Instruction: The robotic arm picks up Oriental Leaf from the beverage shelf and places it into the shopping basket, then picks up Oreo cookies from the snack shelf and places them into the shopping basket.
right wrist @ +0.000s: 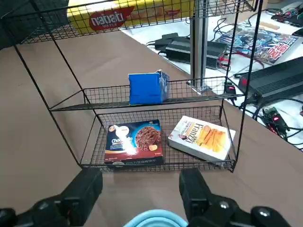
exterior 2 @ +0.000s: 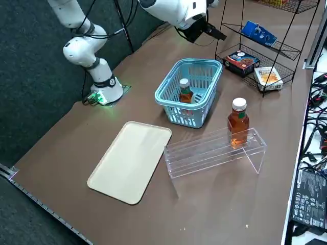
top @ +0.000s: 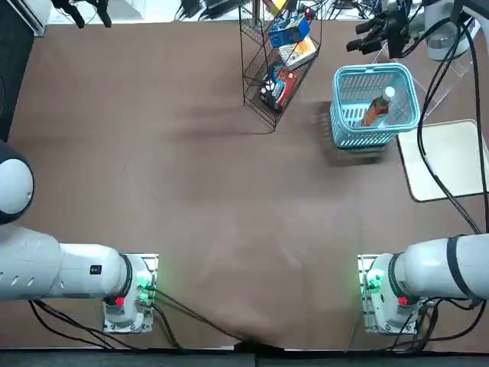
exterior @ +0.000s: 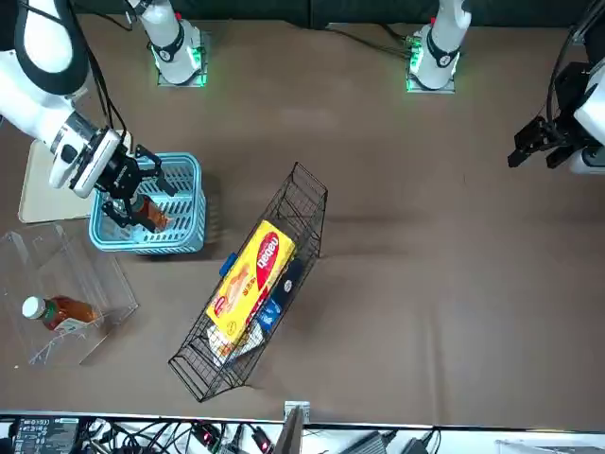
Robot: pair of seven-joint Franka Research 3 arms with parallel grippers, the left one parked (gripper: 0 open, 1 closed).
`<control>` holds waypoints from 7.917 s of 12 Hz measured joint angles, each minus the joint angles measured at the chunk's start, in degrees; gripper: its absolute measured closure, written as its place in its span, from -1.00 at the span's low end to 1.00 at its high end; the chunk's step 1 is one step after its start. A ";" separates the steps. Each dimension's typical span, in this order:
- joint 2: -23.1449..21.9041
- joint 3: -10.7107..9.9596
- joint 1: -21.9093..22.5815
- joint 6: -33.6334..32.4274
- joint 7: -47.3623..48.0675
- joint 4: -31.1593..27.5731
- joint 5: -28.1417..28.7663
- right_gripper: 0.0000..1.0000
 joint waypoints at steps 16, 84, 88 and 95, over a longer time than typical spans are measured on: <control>11.67 0.13 13.37 15.43 -0.22 9.23 8.44 -1.00; 24.70 -0.54 18.79 20.18 1.07 28.23 8.98 -0.02; 19.10 -1.00 18.07 20.71 1.07 22.30 9.16 -0.02; 2.01 -1.16 15.35 20.45 1.01 5.63 9.27 -0.02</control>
